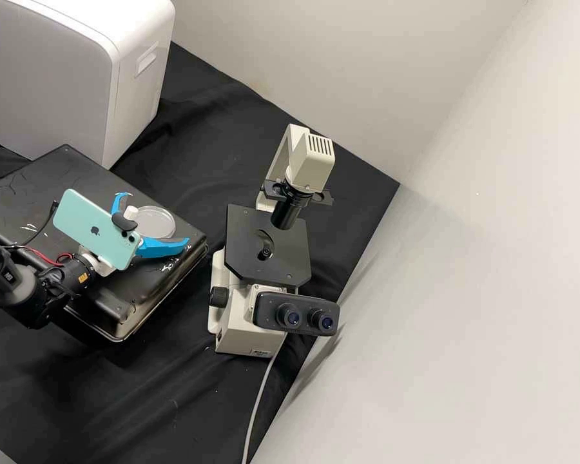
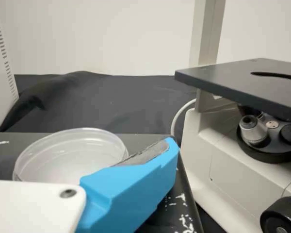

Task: Place the petri dish on the microscope

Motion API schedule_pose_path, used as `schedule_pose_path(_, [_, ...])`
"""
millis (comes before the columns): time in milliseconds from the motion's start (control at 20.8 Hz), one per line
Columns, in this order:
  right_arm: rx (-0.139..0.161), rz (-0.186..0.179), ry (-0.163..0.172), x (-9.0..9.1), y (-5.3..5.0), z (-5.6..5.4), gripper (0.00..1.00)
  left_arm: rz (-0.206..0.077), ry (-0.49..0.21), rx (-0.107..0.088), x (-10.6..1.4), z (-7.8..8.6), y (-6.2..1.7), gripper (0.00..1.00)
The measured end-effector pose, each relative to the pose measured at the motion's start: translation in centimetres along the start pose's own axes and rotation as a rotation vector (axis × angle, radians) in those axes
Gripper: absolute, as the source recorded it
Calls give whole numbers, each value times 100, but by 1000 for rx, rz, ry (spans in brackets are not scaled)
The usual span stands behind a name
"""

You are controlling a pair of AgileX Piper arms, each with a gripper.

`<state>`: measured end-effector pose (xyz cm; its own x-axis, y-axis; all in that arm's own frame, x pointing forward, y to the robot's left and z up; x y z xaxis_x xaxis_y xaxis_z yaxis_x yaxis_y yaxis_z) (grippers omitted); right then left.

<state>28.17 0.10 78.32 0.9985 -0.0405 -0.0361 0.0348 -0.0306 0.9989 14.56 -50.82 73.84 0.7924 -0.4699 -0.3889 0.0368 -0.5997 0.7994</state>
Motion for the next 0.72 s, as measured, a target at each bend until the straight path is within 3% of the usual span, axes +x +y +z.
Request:
schedule_pose_path(288, [8, 1, -14, 95, -36, 16, 100, -1, -5, 5, -1, -1, 0, 100])
schedule_pose_path(480, [-15, -6, -15, 156, -75, 24, 100, -1, -4, 8, -1, -7, 0, 100])
schedule_pose_path(720, [-17, 1, -16, 217, -93, 19, 100, -1, 3, 10, -2, -22, 2, 100])
